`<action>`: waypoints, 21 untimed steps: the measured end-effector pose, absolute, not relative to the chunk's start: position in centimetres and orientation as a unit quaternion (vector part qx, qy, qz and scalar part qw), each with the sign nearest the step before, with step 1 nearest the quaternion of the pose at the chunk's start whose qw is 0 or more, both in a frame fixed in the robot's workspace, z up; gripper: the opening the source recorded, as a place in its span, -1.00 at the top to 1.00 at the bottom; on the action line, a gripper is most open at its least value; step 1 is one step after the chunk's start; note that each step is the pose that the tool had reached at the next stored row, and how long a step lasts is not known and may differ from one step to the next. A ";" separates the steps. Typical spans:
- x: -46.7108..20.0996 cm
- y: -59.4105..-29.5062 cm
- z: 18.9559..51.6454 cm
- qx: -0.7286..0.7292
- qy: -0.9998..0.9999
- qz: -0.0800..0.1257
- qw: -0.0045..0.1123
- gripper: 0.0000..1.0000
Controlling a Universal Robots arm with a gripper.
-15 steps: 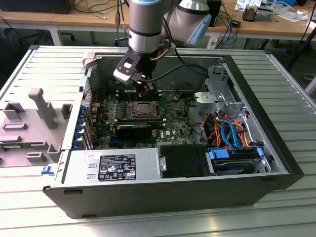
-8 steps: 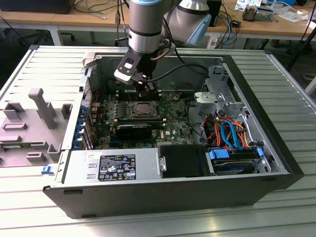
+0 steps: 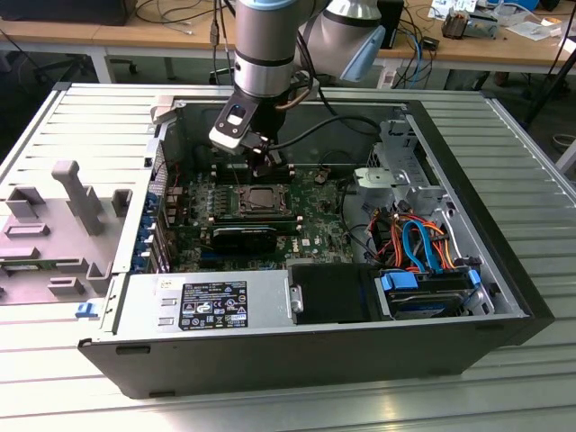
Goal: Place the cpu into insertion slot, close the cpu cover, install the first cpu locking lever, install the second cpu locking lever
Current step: 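Install the first cpu locking lever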
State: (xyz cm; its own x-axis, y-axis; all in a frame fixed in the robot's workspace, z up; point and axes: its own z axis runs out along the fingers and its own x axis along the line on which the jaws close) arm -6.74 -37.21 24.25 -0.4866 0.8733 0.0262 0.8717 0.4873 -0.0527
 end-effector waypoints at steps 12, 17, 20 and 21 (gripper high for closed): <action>-6.7 -37.2 24.2 -0.491 -0.870 0.016 0.024 0.79; -6.7 -37.2 24.2 -0.487 -0.873 0.017 0.024 0.79; -6.7 -37.2 24.2 -0.483 -0.875 0.017 0.024 0.79; -6.7 -37.2 24.2 -0.482 -0.876 0.017 0.024 0.79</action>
State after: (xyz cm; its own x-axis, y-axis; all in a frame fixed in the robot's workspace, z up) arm -6.74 -37.21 24.25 -0.5346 0.8447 0.0263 0.8431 0.5352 -0.0526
